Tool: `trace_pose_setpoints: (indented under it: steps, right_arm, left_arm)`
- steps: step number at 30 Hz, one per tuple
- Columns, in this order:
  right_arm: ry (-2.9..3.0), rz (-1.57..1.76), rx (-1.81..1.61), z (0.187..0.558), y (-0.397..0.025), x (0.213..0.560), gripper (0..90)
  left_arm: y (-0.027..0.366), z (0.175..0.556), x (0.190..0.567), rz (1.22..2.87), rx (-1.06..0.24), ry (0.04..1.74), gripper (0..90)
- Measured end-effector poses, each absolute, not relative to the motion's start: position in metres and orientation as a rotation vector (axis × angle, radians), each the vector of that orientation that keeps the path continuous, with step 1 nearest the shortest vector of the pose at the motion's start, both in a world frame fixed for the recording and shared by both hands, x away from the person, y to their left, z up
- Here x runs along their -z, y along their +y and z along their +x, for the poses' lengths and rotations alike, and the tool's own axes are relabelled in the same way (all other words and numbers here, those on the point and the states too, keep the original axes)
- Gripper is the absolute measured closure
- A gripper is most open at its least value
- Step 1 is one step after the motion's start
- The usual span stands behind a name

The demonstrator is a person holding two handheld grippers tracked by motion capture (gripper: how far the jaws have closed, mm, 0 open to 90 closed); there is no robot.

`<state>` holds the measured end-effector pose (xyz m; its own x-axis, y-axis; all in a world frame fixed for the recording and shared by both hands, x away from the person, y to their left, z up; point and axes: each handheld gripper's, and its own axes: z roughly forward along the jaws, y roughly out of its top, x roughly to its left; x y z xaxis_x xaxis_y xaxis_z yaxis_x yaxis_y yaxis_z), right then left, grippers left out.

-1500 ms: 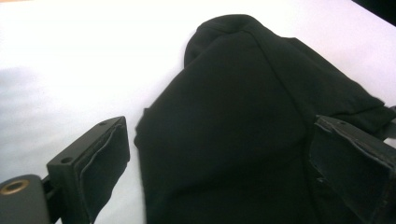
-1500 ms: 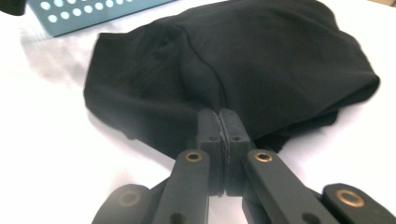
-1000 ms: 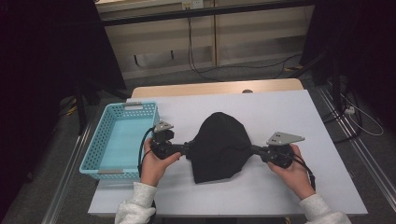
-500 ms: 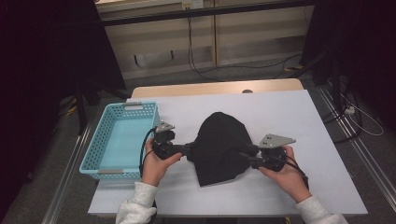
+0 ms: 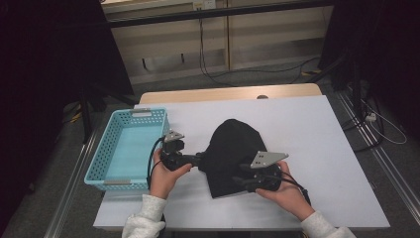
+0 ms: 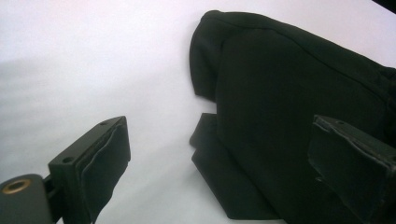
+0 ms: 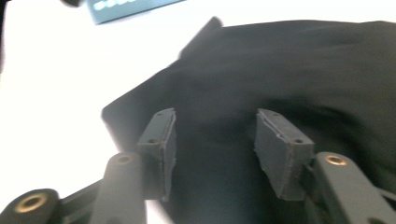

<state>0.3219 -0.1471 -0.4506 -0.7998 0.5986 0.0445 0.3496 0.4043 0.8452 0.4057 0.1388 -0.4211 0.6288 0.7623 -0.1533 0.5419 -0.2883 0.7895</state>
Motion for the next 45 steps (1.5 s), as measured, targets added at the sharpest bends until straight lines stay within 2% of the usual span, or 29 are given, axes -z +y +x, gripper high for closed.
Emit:
trace_pose_setpoints:
  steps: [5,8,9,10,13,14,15,22,27,33,45]
  right_arm:
    - [2.502,0.721,-1.275,0.313,-0.123,0.461,43.9]
    - [2.530,0.719,-1.267,0.313,-0.121,0.466,47.0]
    - [2.551,0.685,-1.232,0.312,-0.120,0.469,54.0]
    - [2.551,0.685,-1.232,0.312,-0.120,0.469,54.0]
    - [2.553,0.668,-1.219,0.312,-0.120,0.469,80.9]
    - [2.553,0.668,-1.219,0.312,-0.120,0.469,80.9]
    - [2.563,0.678,-1.231,0.312,-0.122,0.469,87.8]
    - [2.503,0.745,-1.324,0.316,-0.144,0.455,88.5]
    - [2.347,0.906,-1.412,0.323,-0.194,0.438,88.7]
    - [2.271,1.023,-1.395,0.328,-0.223,0.442,88.7]
    - [2.256,1.050,-1.346,0.327,-0.232,0.446,88.7]
  left_arm:
    - [0.138,0.406,0.421,1.974,-0.316,1.030,6.5]
    - [0.137,0.406,0.421,1.973,-0.315,1.029,6.5]
    - [0.138,0.406,0.421,1.975,-0.315,1.027,6.5]
    - [0.138,0.406,0.421,1.975,-0.315,1.027,6.5]
    - [0.138,0.406,0.421,1.973,-0.325,1.033,6.6]
    - [0.138,0.406,0.421,1.973,-0.325,1.033,6.6]
    - [0.138,0.406,0.422,1.970,-0.328,1.038,6.6]
    - [0.138,0.406,0.421,1.973,-0.336,1.029,6.7]
    - [0.139,0.408,0.422,1.971,-0.342,1.035,6.8]
    - [0.138,0.410,0.423,1.974,-0.346,1.031,7.1]
    - [0.126,0.417,0.436,2.023,-0.347,1.013,9.3]
